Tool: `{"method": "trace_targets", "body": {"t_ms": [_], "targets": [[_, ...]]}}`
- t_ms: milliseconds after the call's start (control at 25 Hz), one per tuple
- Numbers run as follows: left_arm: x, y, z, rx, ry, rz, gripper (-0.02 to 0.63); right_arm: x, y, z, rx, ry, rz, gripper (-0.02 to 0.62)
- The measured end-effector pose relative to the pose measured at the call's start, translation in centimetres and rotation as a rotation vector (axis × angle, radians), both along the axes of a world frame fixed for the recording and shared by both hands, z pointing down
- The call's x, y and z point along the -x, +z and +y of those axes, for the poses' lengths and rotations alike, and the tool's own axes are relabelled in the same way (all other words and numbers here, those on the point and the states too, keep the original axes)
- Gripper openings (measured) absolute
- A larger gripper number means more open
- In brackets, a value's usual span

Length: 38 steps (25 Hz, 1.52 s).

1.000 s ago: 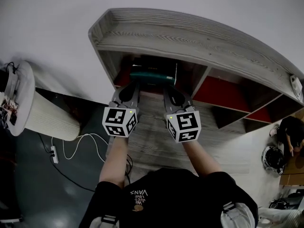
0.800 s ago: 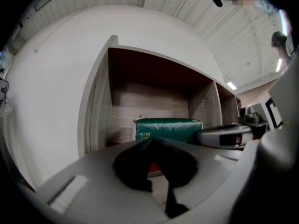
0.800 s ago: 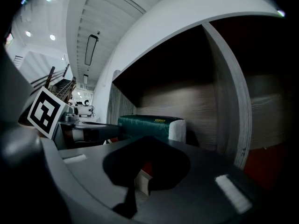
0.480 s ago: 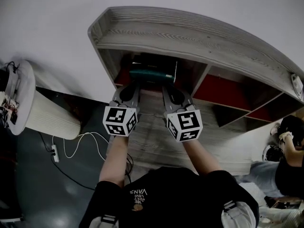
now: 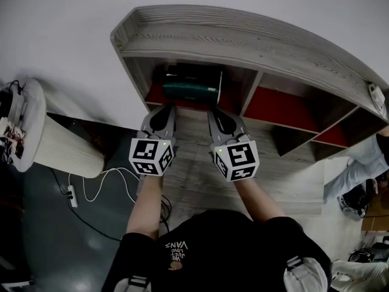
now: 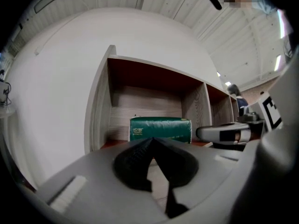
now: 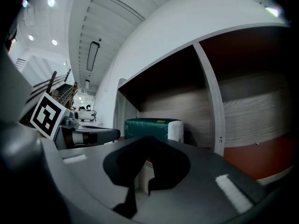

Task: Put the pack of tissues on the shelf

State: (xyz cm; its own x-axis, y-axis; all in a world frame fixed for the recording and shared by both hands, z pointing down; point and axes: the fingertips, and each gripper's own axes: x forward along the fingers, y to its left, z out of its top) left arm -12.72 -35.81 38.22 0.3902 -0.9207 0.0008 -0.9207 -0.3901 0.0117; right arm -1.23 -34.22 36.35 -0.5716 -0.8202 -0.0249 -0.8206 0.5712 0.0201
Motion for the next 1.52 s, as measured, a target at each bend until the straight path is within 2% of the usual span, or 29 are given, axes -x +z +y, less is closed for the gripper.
{"method": "trace_targets", "body": {"t_ms": [440,1520], "targets": [[-1.1,0.2,3.8,-0.019,0.046,-0.020,0.052,-0.2,0.3,3.2,-0.006,-0.023,-0.029,0.003],[-1.7,3.8,16.9,0.000,0.132,0.001,0.051,-2.2,4.1,13.4,0.058,0.035,-0.017,0.003]]}}
